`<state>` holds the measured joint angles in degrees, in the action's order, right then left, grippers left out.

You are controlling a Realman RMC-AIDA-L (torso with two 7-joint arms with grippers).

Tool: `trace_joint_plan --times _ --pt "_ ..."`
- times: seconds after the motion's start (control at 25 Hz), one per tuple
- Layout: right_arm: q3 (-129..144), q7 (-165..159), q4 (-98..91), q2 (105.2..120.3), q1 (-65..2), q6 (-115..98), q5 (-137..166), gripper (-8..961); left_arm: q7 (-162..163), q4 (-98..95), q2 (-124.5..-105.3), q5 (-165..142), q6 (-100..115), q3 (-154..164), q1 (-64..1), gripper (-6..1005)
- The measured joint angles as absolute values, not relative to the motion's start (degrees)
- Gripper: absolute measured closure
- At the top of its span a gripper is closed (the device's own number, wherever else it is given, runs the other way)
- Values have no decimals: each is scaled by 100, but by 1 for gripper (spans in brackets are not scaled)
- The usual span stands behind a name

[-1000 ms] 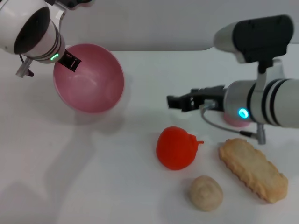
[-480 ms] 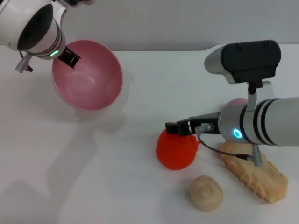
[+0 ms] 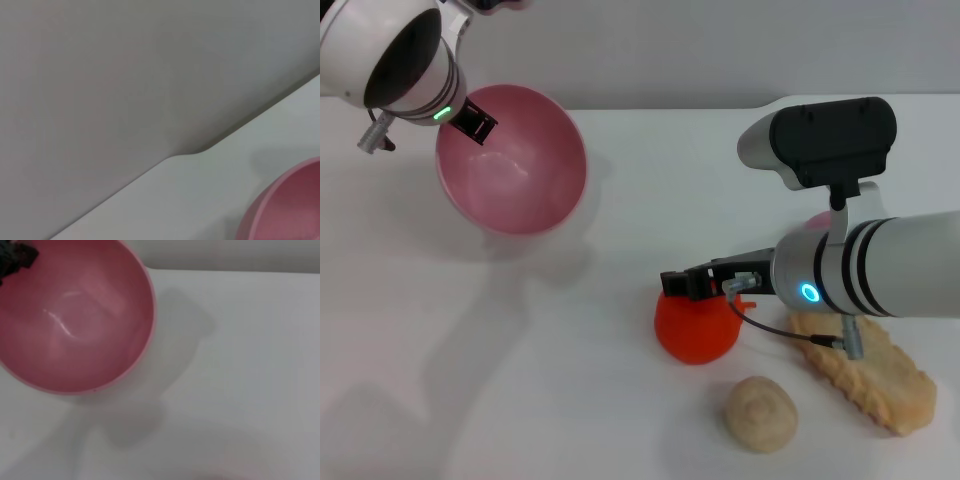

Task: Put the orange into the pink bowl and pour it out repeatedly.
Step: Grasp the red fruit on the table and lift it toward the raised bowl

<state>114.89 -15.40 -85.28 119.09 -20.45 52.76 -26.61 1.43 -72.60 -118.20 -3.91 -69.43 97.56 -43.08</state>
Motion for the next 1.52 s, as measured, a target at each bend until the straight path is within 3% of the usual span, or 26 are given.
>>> trace_joint_plan --times 0.88,1.12,1.32,1.52 --pt "11648 -1061 -7860 11892 -2490 5064 -3173 322 77 -7260 -11817 -388 -6940 9765 -4342 955" --pt "11648 -1040 -7821 11891 -2511 5000 -3165 519 46 -7260 -11812 -393 -6891 9762 -4342 954" --pt "11617 -1039 -7791 11897 -2477 4883 -3143 749 44 -7260 -11812 -398 -6863 9766 -4342 954" --pt "11607 -1036 -7796 11892 -2468 4830 -3145 806 44 -7260 -11812 -405 -6813 9765 -4342 954"
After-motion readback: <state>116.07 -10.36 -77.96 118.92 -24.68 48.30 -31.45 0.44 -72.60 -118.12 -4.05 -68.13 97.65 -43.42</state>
